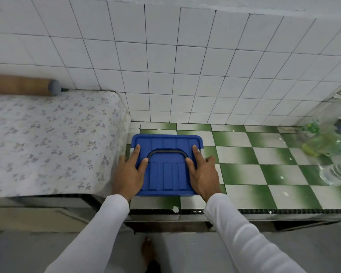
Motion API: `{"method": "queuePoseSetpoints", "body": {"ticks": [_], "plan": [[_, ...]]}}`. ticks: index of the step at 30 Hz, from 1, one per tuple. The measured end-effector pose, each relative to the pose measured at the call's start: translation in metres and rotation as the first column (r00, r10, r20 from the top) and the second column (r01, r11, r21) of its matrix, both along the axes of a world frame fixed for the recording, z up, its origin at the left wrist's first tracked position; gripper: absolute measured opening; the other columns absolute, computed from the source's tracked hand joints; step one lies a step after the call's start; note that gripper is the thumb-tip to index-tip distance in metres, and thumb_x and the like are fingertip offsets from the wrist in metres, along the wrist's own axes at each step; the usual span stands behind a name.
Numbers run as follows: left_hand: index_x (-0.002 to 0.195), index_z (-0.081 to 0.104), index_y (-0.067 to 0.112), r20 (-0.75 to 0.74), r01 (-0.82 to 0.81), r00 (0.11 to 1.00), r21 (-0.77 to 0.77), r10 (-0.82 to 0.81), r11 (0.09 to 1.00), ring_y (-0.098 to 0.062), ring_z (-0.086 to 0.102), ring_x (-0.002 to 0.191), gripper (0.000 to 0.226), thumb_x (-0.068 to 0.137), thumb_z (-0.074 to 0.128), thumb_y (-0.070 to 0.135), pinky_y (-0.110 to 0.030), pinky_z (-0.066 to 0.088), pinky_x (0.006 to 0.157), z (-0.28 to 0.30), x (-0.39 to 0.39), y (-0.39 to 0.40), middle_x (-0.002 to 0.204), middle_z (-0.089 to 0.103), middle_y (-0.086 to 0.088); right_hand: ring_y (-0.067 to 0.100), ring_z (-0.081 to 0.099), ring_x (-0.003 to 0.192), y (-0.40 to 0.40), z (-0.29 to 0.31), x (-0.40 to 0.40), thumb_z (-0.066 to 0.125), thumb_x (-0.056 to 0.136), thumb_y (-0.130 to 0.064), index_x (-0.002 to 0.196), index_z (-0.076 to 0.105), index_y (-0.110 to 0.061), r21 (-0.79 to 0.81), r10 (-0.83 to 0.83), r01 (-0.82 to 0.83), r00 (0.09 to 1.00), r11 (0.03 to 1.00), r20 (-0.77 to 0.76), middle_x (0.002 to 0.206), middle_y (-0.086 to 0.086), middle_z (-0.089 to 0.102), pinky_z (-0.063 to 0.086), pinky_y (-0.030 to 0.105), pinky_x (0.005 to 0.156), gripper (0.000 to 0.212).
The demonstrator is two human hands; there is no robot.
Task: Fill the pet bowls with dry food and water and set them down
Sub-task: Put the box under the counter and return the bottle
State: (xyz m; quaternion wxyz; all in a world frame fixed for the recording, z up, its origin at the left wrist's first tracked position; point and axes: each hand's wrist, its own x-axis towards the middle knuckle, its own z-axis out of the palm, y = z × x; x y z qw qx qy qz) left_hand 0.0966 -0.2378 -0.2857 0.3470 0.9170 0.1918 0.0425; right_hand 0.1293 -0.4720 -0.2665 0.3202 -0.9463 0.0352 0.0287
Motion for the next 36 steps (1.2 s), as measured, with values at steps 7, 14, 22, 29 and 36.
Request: {"method": "queuePoseSetpoints", "body": {"ticks": [7,14,22,29,36], "plan": [[0.16,0.027,0.042,0.023,-0.012,1.0,0.04,0.011,0.999,-0.019,0.048,0.095,0.062,0.103,0.042,0.058,-0.033,0.045,0.088,0.009,-0.068,-0.033,0.119,0.044,-0.005,0.024,0.051,0.08,-0.029,-0.002,-0.06,0.036,0.102,-0.061,0.155,0.028,-0.045,0.003,0.016,-0.016,1.0,1.0,0.007,0.116,0.006,0.037,0.051,0.035,0.09,0.056],[0.161,0.027,0.042,-0.013,-0.019,1.0,0.01,0.019,1.0,-0.025,0.054,0.107,0.063,0.102,0.041,0.06,-0.038,0.049,0.094,0.01,-0.125,-0.05,0.127,0.044,-0.007,0.022,0.049,0.087,-0.047,0.002,-0.117,0.037,0.102,-0.06,0.155,0.029,-0.042,0.003,0.014,-0.014,1.0,1.0,-0.004,0.117,0.006,0.037,0.05,0.036,0.095,0.057],[0.159,0.03,0.042,-0.019,0.003,1.0,-0.025,-0.003,1.0,-0.033,0.05,0.131,0.062,0.102,0.044,0.059,-0.046,0.048,0.106,0.004,-0.173,-0.056,0.147,0.04,-0.01,0.025,0.055,0.092,-0.053,-0.003,-0.169,0.035,0.1,-0.063,0.155,0.024,-0.047,0.003,-0.003,0.003,0.998,1.0,-0.062,0.117,0.006,0.034,0.052,0.042,0.098,0.058],[0.159,0.032,0.041,-0.022,0.024,0.999,-0.018,-0.024,1.0,-0.03,0.056,0.12,0.063,0.101,0.043,0.061,-0.043,0.051,0.097,-0.006,-0.212,-0.049,0.135,0.047,-0.007,0.028,0.06,0.098,-0.048,-0.012,-0.211,0.034,0.1,-0.064,0.155,0.021,-0.05,-0.022,-0.025,0.023,0.995,0.999,-0.095,0.12,0.006,0.035,0.054,0.042,0.097,0.058],[0.159,0.032,0.041,-0.083,0.033,0.996,0.003,-0.033,0.999,-0.029,0.055,0.122,0.062,0.102,0.047,0.059,-0.039,0.048,0.094,-0.032,-0.25,-0.04,0.139,0.052,-0.008,0.024,0.056,0.093,-0.041,-0.05,-0.253,0.035,0.1,-0.063,0.154,0.02,-0.052,-0.006,-0.055,0.055,0.99,0.998,-0.131,0.117,0.005,0.035,0.054,0.041,0.097,0.057]]}}
